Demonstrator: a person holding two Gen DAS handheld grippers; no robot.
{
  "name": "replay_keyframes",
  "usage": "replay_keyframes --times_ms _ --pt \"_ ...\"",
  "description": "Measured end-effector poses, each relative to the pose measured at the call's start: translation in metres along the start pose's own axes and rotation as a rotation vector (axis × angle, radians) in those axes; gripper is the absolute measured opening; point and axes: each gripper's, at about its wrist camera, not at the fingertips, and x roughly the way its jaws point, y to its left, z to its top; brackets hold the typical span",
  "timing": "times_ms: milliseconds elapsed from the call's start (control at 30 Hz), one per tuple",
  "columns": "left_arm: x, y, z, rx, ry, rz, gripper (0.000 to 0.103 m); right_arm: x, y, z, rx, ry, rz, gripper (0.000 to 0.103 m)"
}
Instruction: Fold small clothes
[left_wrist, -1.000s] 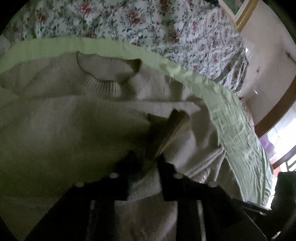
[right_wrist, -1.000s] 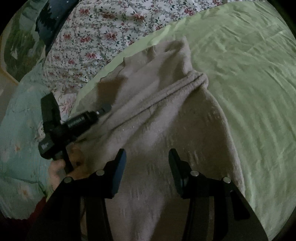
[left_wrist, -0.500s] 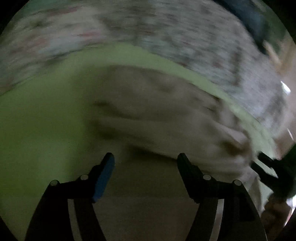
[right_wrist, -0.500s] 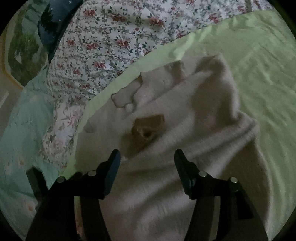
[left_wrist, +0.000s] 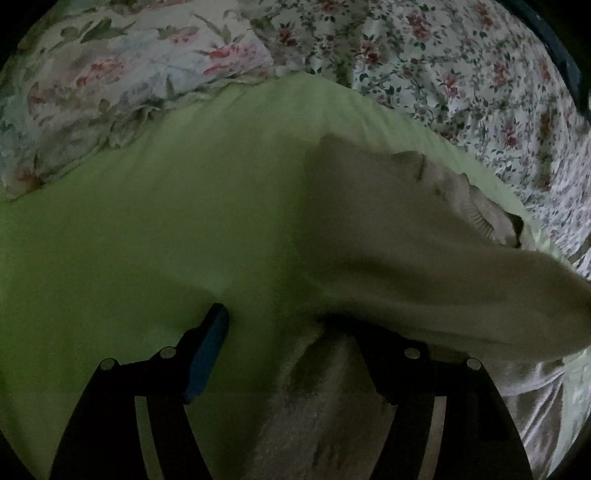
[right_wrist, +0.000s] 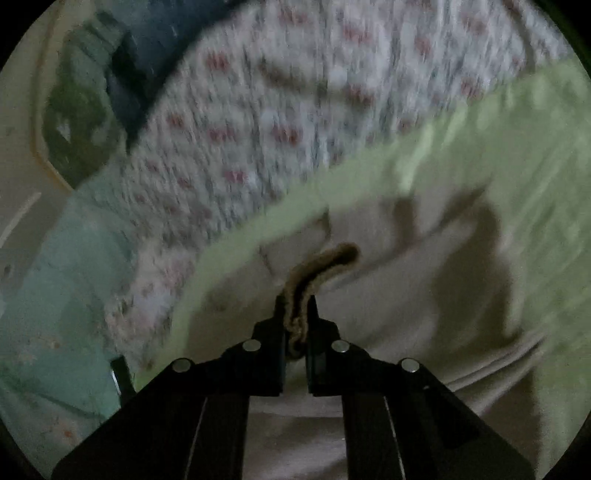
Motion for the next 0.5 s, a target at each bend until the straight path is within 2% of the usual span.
replay_keyframes --times_ms 100,200,367,500 --pt "-0.002 -0.002 -0.004 -0.001 -0.008 0.011 0.067 -0.005 -0.023 -0.001 -0.004 0.024 -0.096 0.009" --pt "-0.007 0.007 -0.008 -0.041 -0.009 -0.014 0.064 0.009 -0.059 -0.017 0.060 0.087 -0.163 0.009" --pt "-0.012 0.017 -0.016 -0.074 -0.019 -0.033 0.063 0.020 -0.076 -0.035 0.058 0.145 -0.216 0.009" --pt "-0.015 0.027 -0.021 -0.118 -0.033 -0.075 0.063 0.015 -0.079 -0.041 0.033 0.148 -0.238 0.009"
